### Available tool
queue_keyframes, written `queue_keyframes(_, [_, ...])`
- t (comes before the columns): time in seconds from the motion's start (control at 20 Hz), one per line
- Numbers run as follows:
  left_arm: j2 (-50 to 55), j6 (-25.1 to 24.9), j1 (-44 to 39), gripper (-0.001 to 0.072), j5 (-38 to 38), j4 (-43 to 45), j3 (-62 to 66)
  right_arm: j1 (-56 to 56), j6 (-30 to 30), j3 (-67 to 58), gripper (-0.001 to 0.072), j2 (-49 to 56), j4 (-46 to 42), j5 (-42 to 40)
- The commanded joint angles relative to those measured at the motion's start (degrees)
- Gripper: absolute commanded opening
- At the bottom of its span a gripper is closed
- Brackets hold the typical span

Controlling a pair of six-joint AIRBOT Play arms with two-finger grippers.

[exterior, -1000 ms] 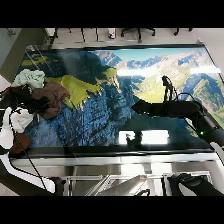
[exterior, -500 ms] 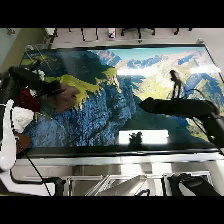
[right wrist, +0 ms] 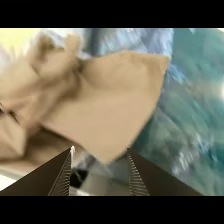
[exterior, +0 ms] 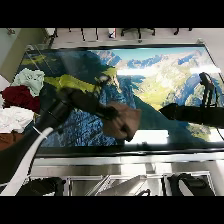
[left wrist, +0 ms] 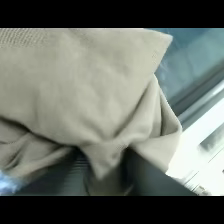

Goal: Fold the shirts.

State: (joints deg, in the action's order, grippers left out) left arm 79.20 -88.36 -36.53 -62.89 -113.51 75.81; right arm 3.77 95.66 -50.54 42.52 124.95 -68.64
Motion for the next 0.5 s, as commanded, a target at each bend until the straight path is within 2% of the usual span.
queue_keyframes(0.0, [-0.4, 3.4, -3.9, 0.0666, 6.6, -0.6, -6.6, 1.0, -0.5, 3.5, 0.0495, 0.7, -1.3, -3.0])
queue_keyframes(0.05, [-0.4, 3.8, -2.4, 0.068, 3.7, -0.5, -6.0, 1.1, -0.5, 4.4, 0.0594, 1.3, -1.5, -3.8])
queue_keyframes(0.25, [-0.4, 3.4, 9.4, 0.068, -11.4, 3.3, -0.8, 1.1, -0.5, 4.7, 0.0605, 4.6, -7.1, -2.9])
queue_keyframes(0.35, [-0.4, 3.3, 15.8, 0.068, -11.2, 1.6, -3.7, 1.1, -0.5, 4.7, 0.0603, 8.3, -7.9, 0.2])
queue_keyframes(0.4, [-0.4, 2.5, 18.2, 0.068, -8.0, -1.6, -6.8, 1.1, -0.5, 4.7, 0.0603, 11.1, -6.6, 1.4])
queue_keyframes(0.45, [-0.4, -0.6, 19.8, 0.068, -3.4, -6.3, -10.1, 1.1, 0.3, 4.7, 0.0603, 14.6, -4.5, 2.8])
